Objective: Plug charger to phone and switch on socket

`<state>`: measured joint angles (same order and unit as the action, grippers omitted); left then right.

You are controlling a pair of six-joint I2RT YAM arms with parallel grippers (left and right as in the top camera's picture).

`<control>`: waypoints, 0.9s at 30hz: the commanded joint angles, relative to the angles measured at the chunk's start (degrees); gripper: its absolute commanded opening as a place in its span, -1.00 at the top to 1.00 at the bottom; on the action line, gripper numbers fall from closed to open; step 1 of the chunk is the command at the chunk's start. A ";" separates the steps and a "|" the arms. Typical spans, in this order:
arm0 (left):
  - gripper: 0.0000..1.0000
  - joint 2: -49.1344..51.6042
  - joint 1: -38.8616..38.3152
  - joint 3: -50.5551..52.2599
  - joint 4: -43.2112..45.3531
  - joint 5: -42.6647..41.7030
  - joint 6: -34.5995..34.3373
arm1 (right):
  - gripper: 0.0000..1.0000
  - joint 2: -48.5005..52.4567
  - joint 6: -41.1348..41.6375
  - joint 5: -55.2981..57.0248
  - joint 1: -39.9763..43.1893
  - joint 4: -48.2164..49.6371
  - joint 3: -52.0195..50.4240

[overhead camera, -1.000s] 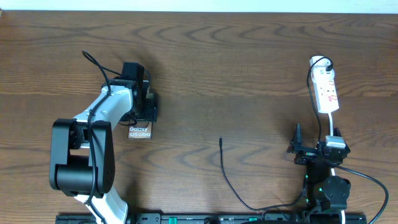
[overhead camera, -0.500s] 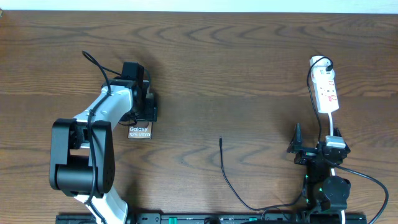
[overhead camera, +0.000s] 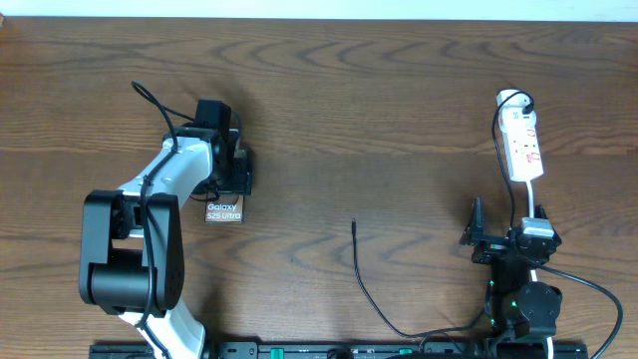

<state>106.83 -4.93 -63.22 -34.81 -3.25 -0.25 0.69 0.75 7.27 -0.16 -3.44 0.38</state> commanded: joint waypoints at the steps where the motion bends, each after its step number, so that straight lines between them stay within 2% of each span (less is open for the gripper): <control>1: 0.76 1.11 0.07 2.03 -0.20 -0.79 -0.92 | -0.99 -0.39 -0.83 -0.13 0.72 -0.22 -0.07; 3: 0.85 1.09 0.07 2.03 -0.20 -0.79 -0.92 | -0.98 -0.39 -0.83 -0.11 0.72 -0.22 -0.07; 27: 0.85 1.09 0.07 2.01 -0.24 -0.79 -0.94 | -0.99 -0.39 -0.83 -0.13 0.72 -0.22 -0.07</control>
<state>106.83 -4.93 -63.22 -34.83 -3.25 -0.25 0.69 0.75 7.27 -0.16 -3.44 0.38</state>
